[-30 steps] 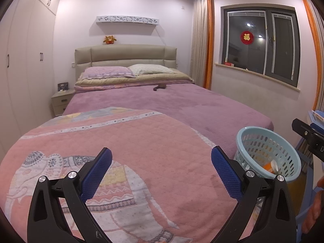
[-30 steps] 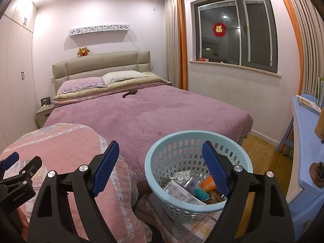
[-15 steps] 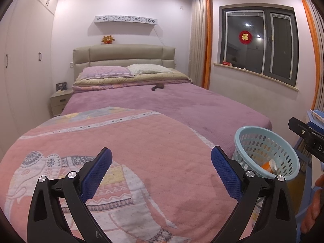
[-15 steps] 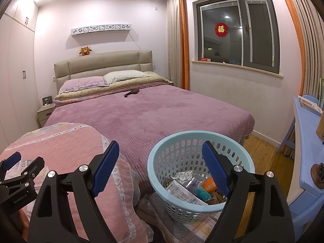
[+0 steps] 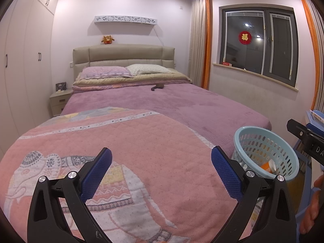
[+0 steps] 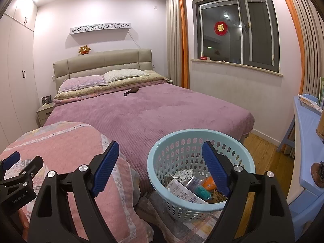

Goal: Collect trash

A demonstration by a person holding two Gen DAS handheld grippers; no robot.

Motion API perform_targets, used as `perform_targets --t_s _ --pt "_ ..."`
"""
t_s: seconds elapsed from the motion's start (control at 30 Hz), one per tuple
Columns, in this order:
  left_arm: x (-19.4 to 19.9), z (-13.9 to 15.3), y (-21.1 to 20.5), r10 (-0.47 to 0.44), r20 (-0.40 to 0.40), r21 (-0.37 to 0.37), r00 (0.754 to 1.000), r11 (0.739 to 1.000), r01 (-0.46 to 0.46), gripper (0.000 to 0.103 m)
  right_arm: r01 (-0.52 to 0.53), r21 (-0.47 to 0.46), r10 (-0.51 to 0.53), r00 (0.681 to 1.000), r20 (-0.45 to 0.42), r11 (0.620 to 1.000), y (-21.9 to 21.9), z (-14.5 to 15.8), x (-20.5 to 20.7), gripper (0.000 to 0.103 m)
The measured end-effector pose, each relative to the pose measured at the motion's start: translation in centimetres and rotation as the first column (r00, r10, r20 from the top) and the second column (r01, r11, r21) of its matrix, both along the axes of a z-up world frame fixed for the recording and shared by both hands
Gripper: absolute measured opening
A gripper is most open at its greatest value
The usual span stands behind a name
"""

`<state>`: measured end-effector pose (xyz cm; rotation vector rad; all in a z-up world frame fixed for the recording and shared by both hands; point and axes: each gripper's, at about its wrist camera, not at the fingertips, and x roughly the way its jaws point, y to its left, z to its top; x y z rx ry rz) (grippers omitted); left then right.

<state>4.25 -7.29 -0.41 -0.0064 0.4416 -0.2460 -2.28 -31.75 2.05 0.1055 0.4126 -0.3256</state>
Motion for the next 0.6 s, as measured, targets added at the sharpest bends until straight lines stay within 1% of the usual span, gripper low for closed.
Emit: perform_targets --t_s 0.17,0.37,0.6 --pt "-0.17 0.09 -0.53 -0.004 0.005 0.006 1.000 1.000 0.004 0.095 -0.001 0.000 0.001 1.000 0.000 1.000 -0.03 -0.04 0.00 0.080" --pt "-0.15 0.12 -0.32 -0.002 -0.001 -0.007 1.000 1.000 0.002 0.095 0.002 -0.001 -0.002 1.000 -0.001 1.000 -0.10 -0.13 0.01 0.080" --pt "-0.14 0.09 -0.36 -0.008 0.003 -0.002 1.000 1.000 0.008 0.095 0.002 -0.002 -0.002 1.000 -0.001 1.000 -0.08 -0.13 0.02 0.080"
